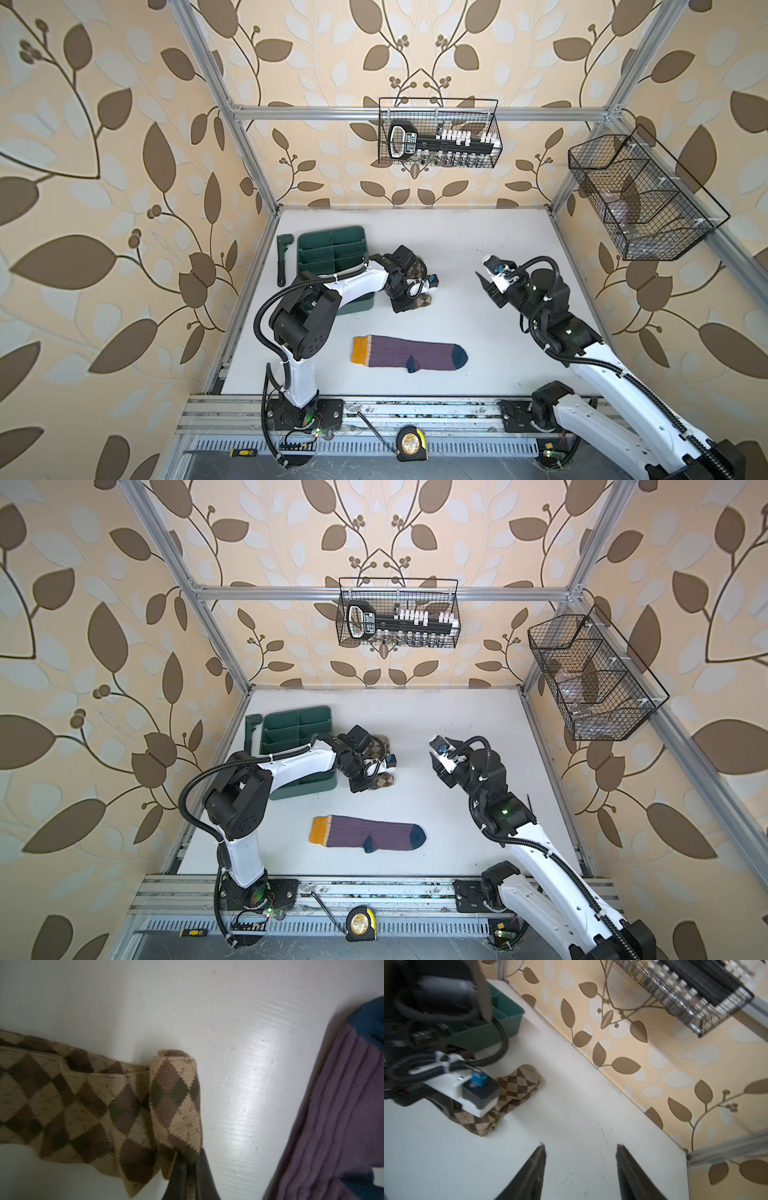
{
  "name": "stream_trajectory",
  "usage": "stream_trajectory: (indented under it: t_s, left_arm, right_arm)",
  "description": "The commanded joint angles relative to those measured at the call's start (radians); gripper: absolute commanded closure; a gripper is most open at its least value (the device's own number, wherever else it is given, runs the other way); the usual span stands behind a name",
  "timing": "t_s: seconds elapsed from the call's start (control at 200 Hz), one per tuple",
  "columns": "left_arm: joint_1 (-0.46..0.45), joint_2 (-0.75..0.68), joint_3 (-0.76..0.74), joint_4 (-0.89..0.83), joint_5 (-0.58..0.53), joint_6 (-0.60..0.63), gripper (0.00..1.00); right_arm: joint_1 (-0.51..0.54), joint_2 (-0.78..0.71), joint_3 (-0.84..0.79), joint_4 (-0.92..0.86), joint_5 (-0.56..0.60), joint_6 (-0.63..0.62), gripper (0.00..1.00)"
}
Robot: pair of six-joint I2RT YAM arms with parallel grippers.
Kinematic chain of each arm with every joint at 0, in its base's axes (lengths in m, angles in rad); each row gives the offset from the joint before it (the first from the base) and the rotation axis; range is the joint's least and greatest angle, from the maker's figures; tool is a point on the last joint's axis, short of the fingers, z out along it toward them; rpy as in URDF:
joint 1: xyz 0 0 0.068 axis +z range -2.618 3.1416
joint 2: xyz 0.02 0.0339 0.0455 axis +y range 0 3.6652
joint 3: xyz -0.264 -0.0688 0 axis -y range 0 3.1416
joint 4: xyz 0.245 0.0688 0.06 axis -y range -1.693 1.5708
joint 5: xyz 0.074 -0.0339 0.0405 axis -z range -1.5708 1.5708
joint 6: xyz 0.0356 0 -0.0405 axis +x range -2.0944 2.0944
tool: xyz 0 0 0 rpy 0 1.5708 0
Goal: Roll the socks
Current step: 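Lift the right gripper away from the argyle roll while the left gripper holds it, then lower the right gripper to grasp the rolled argyle end beside the left gripper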
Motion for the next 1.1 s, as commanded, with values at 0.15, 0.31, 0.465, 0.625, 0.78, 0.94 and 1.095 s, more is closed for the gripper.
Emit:
stream_trajectory:
  t_s: [0.15, 0.31, 0.465, 0.625, 0.78, 0.94, 1.095]
  left_arm:
    - [0.032, 0.013, 0.026, -0.072, 0.137, -0.056, 1.0]
    - [0.058, 0.028, 0.046, -0.082, 0.163, -0.073, 1.0]
    - [0.065, 0.026, 0.046, -0.08, 0.173, -0.076, 1.0]
    - [0.066, 0.031, 0.051, -0.085, 0.179, -0.077, 1.0]
    - [0.066, 0.031, 0.052, -0.088, 0.184, -0.073, 1.0]
    - [0.066, 0.022, 0.047, -0.089, 0.195, -0.06, 1.0]
    - [0.065, 0.003, 0.051, -0.082, 0.216, -0.057, 1.0]
  right_arm:
    - [0.334, 0.274, -0.024, 0.049, 0.185, -0.417, 0.44]
    - [0.426, 0.47, -0.03, 0.154, 0.289, -0.505, 0.42]
    - [0.439, 0.621, -0.021, 0.305, 0.312, -0.565, 0.41]
    - [0.415, 0.763, 0.022, 0.407, 0.302, -0.609, 0.4]
    - [0.39, 0.868, 0.069, 0.428, 0.264, -0.624, 0.43]
    - [0.381, 0.928, 0.113, 0.379, 0.263, -0.626, 0.56]
    - [0.374, 0.946, 0.158, 0.253, 0.229, -0.603, 0.93]
